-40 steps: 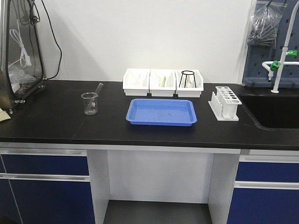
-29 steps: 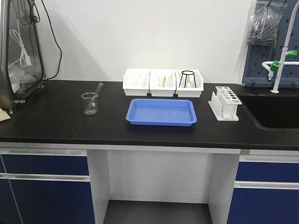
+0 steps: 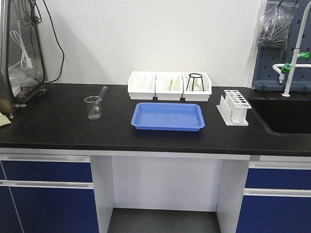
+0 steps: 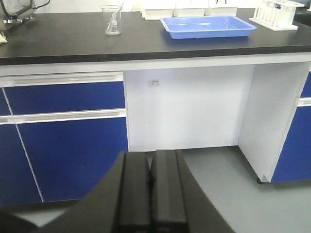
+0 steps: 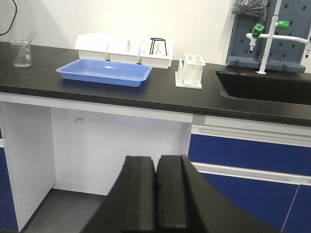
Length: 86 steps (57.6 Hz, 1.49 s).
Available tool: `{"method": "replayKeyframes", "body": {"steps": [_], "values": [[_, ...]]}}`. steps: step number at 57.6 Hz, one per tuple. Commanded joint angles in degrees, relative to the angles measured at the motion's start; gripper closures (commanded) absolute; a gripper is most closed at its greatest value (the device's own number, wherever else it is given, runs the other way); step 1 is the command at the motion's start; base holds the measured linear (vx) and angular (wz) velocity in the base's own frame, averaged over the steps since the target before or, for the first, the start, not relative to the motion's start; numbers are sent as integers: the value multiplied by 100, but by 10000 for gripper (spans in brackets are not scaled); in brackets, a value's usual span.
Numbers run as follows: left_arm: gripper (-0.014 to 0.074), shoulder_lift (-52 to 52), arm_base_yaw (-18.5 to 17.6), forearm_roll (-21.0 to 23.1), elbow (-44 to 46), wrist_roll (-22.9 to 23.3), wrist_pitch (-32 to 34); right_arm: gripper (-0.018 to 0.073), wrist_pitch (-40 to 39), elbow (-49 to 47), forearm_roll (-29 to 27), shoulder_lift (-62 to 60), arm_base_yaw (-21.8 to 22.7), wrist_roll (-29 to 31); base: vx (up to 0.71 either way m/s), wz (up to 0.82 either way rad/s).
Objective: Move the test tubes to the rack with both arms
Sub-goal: 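Drive the base toward the bench, stopping in front of the white bins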
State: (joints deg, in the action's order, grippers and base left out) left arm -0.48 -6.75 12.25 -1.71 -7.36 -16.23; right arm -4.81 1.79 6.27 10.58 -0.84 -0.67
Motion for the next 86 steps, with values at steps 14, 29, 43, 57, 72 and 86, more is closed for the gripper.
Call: {"method": "replayKeyframes", "body": {"steps": [14, 29, 43, 57, 72, 86], "values": [[617, -52, 16, 36, -154, -4, 447, 567, -472, 59, 52, 59, 40, 35, 1, -1], [617, -52, 16, 36, -154, -4, 447, 567, -472, 59, 52, 59, 40, 35, 9, -1], [617, -52, 16, 36, -154, -4, 447, 567, -472, 59, 52, 59, 40, 35, 23, -5], [617, -52, 16, 36, -154, -4, 447, 567, -472, 59, 52, 59, 40, 35, 33, -7], [617, -52, 16, 36, -154, -4, 447, 567, -478, 59, 52, 59, 40, 35, 36, -1], [617, -52, 16, 36, -154, -4, 447, 567, -478, 59, 52, 59, 40, 35, 38, 1]]}}
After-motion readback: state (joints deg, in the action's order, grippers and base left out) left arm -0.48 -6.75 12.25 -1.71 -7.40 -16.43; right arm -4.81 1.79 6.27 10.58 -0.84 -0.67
